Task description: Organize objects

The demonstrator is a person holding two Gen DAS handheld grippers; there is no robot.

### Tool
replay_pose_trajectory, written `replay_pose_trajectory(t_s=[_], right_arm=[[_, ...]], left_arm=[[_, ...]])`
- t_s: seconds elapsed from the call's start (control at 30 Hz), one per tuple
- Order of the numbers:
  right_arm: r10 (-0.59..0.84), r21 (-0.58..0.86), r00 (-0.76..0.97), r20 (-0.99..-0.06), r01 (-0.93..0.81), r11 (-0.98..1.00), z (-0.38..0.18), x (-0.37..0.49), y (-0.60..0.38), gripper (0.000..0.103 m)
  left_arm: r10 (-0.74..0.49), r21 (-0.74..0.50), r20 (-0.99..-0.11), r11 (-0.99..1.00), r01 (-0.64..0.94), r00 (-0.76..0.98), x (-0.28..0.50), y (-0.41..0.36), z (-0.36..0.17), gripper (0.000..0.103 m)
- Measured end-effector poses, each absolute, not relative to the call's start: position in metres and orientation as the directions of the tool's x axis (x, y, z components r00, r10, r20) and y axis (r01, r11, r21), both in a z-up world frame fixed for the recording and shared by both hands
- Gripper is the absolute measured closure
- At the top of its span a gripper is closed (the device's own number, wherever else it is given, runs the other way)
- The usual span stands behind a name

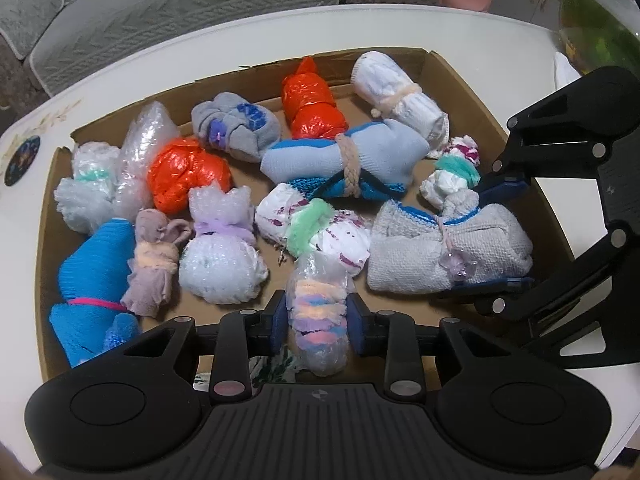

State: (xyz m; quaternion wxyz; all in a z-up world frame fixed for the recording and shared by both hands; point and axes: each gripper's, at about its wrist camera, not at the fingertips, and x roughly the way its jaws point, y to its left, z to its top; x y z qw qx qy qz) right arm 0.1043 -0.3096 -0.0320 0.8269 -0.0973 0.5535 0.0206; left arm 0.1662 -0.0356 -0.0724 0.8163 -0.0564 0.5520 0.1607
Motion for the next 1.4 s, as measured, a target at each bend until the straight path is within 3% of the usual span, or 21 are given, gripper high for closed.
replay_pose_trajectory(t_s=[0.07,0.13,0.17,0.2,0.33,0.43,1.17,1.3,1.4], right_arm=[[-0.081,-0.137,0.372,-0.925,-0.127,0.982,-0.032,0.104,-0.312,0.055],[-0.083,-0.135,0.36,-0.929,-0.123,0.983,-0.033,0.103,-0.313,0.052],[-0.082,-0.134,0.355,-0.931,-0.124,0.983,-0.034,0.104,-0.312,0.051],[-0.082,-0.133,0.351,-0.933,-0.123,0.983,-0.034,0.104,-0.312,0.047],[-0.089,-0.135,0.327,-0.941,-0.12,0.984,-0.035,0.103,-0.31,0.032],[-0.098,-0.14,0.314,-0.944,-0.114,0.984,-0.036,0.101,-0.309,0.029],[-0.132,-0.172,0.329,-0.935,-0.095,0.981,-0.023,0.081,-0.303,0.016],[-0.15,-0.189,0.343,-0.927,-0.085,0.978,-0.015,0.082,-0.295,0.014],[-0.164,-0.2,0.357,-0.92,-0.068,0.977,-0.012,0.084,-0.297,0.012]], left_arm=[[0.191,0.077,-0.923,0.942,-0.326,0.335,0.167,-0.035,-0.072,0.059],[0.179,0.07,-0.927,0.946,-0.318,0.329,0.169,-0.036,-0.073,0.047],[0.172,0.065,-0.931,0.946,-0.317,0.322,0.169,-0.036,-0.073,0.035],[0.168,0.063,-0.932,0.947,-0.316,0.32,0.171,-0.039,-0.075,0.031],[0.169,0.065,-0.936,0.945,-0.32,0.308,0.171,-0.038,-0.076,0.028],[0.167,0.063,-0.937,0.944,-0.325,0.306,0.169,-0.04,-0.076,0.025],[0.179,0.044,-0.921,0.93,-0.365,0.345,0.128,-0.059,-0.054,0.015],[0.191,0.043,-0.906,0.93,-0.366,0.379,0.11,-0.062,-0.04,0.0],[0.215,0.057,-0.892,0.926,-0.372,0.399,0.102,-0.066,-0.038,0.001]])
